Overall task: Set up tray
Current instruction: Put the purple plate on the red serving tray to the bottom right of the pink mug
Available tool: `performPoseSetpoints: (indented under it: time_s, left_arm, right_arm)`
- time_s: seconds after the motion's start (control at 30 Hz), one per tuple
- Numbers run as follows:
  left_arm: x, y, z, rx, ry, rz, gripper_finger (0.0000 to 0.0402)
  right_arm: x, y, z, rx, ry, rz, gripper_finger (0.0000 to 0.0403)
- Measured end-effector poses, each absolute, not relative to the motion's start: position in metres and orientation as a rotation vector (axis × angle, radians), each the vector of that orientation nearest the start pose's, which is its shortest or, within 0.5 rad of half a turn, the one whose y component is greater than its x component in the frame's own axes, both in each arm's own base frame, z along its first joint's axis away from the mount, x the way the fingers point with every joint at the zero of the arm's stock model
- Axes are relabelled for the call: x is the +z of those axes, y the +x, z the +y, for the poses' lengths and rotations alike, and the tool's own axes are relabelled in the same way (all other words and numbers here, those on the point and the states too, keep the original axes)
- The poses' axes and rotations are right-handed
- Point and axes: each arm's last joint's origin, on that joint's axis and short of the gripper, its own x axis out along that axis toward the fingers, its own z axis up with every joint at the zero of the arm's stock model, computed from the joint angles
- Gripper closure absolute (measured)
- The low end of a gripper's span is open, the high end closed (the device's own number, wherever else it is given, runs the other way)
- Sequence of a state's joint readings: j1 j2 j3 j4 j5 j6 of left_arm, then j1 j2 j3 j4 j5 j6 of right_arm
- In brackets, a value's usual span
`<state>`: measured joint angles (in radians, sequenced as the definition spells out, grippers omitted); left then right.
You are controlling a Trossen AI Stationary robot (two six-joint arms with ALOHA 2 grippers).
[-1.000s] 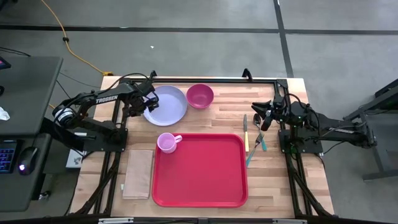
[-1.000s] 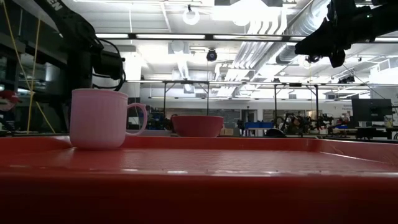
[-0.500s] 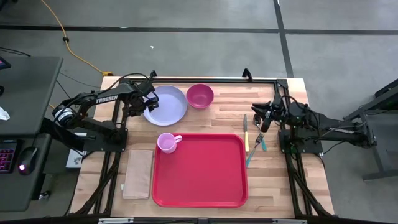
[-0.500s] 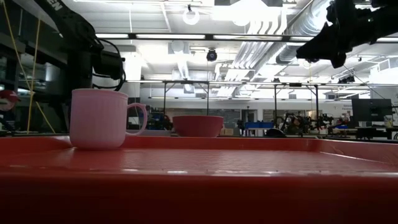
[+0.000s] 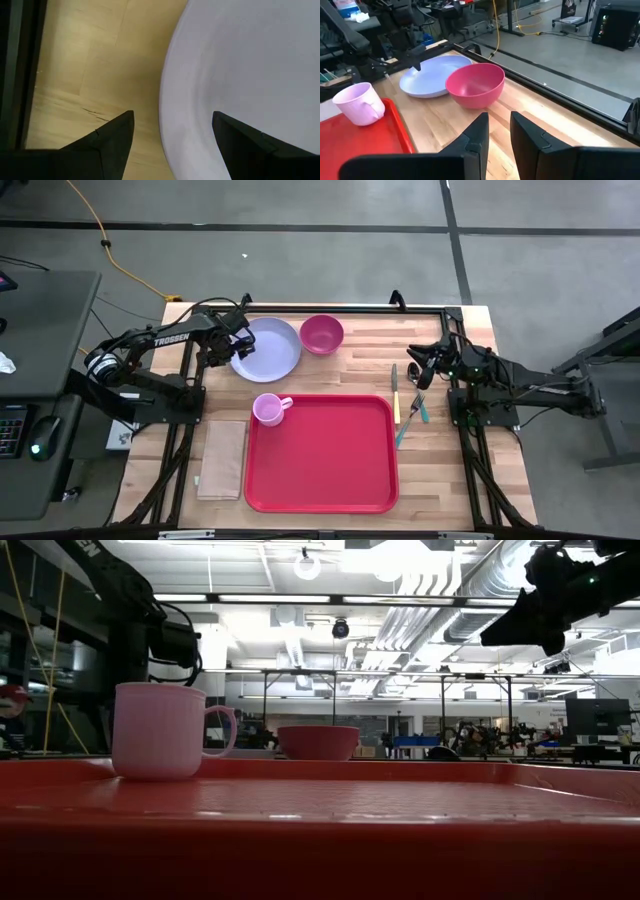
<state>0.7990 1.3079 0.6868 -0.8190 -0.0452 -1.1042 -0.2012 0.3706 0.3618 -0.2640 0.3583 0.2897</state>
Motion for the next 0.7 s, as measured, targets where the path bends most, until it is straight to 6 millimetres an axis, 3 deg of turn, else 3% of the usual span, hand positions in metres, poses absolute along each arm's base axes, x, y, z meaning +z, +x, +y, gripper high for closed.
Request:
performPoseSetpoints:
  time_s: [0.33, 0.53, 0.7]
  left_arm:
    - [0.169, 0.138, 0.144, 1.438, -1.395, 0.876, 0.0103]
    - [0.169, 0.138, 0.144, 1.427, -1.405, 0.878, 0.0103]
    - [0.169, 0.139, 0.144, 1.404, -1.380, 0.890, 0.0103]
  right_arm:
    - [0.234, 0.109, -0.033, -0.585, 0.270, 0.117, 0.0346]
    - [0.202, 0.117, -0.033, -0.521, 0.303, -0.030, 0.0346]
    - [0.193, 0.117, -0.033, -0.513, 0.333, -0.031, 0.0346]
